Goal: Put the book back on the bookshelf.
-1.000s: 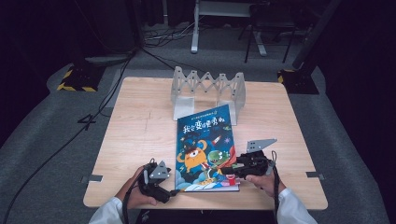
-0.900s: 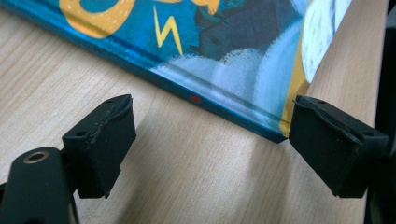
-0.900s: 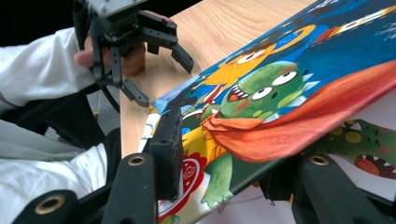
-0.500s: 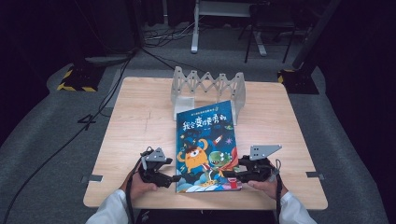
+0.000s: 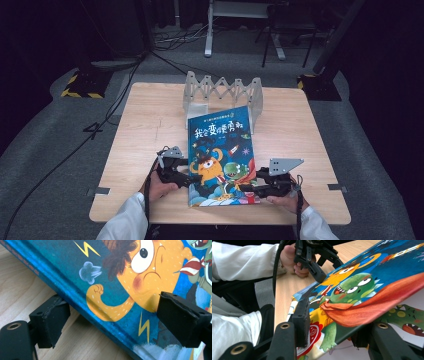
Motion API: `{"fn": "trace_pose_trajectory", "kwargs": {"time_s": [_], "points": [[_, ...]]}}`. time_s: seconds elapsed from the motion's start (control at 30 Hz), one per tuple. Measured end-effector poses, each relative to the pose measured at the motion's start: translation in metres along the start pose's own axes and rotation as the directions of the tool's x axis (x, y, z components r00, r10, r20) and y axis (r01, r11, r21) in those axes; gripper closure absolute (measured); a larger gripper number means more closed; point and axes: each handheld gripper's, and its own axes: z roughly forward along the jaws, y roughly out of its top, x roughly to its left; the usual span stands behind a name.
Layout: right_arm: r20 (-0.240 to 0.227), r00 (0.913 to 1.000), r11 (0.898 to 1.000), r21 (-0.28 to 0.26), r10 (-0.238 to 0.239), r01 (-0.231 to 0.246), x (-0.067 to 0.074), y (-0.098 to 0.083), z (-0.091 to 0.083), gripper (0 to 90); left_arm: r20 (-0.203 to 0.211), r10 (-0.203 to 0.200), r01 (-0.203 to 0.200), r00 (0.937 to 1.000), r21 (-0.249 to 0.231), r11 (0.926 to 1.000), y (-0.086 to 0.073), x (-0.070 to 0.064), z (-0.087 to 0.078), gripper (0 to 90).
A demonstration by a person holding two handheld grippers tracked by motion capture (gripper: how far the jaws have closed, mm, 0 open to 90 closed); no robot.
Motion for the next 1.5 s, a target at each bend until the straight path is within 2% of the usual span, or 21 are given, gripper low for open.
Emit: {"fn": "trace_pose_trajectory", "kwargs": {"time_s": [0.03,0.2,0.37,0.5,0.63,0.67,0.73,0.87,1.03,1.13,1.2,1.37,1.5], "points": [[-0.001,1.0000,1.000,0.000,-0.004,0.004,0.000,0.000,0.000,57.2,0.006,-0.002,0.002,1.0000,-0.005,1.0000,0.000,0.001,0.000,12.2],[-0.005,0.9997,1.000,-0.013,-0.024,0.024,0.000,-0.002,-0.001,57.2,0.058,-0.057,0.059,0.9967,-0.034,0.9977,0.004,0.007,0.004,12.9],[-0.007,0.9991,0.999,-0.015,-0.043,0.042,0.000,-0.003,-0.002,57.3,0.080,-0.049,0.052,0.9956,-0.034,0.9981,0.008,0.011,0.003,15.2],[-0.011,0.9988,0.999,-0.006,-0.048,0.048,0.000,-0.003,-0.003,57.9,0.063,-0.005,0.009,0.9980,-0.058,0.9983,0.009,0.008,-0.004,21.6],[0.017,0.9983,0.998,0.026,-0.055,0.054,-0.002,-0.006,-0.006,58.8,0.011,0.063,-0.061,0.9979,-0.132,0.9894,0.012,0.000,-0.018,33.4],[0.023,0.9982,0.998,0.032,-0.056,0.055,-0.003,-0.007,-0.006,59.1,0.011,0.063,-0.061,0.9979,-0.132,0.9894,0.012,0.000,-0.018,36.0],[0.036,0.9978,0.998,0.044,-0.056,0.054,-0.004,-0.008,-0.007,59.5,-0.028,0.108,-0.111,0.9937,-0.165,0.9801,0.015,-0.007,-0.024,38.7],[0.052,0.9969,0.996,0.068,-0.059,0.056,-0.007,-0.011,-0.006,60.5,-0.068,0.153,-0.163,0.9858,-0.174,0.9712,0.018,-0.016,-0.030,43.5],[0.060,0.9971,0.996,0.077,-0.046,0.041,-0.009,-0.013,-0.006,59.8,-0.074,0.183,-0.194,0.9803,-0.185,0.9634,0.016,-0.021,-0.034,47.0],[0.080,0.9961,0.996,0.088,-0.037,0.030,-0.011,-0.016,-0.007,58.3,-0.070,0.206,-0.217,0.9759,-0.207,0.9540,0.015,-0.025,-0.036,51.3],[0.097,0.9949,0.995,0.095,-0.027,0.017,-0.014,-0.018,-0.007,57.8,-0.068,0.231,-0.240,0.9707,-0.217,0.9462,0.016,-0.029,-0.038,53.9],[0.116,0.9930,0.994,0.108,-0.023,0.011,-0.016,-0.021,-0.009,57.9,-0.085,0.252,-0.265,0.9639,-0.220,0.9387,0.018,-0.036,-0.037,55.7],[0.138,0.9903,0.994,0.112,-0.021,0.006,-0.019,-0.022,-0.012,57.7,-0.078,0.266,-0.276,0.9610,-0.228,0.9335,0.020,-0.040,-0.037,58.5]]}}
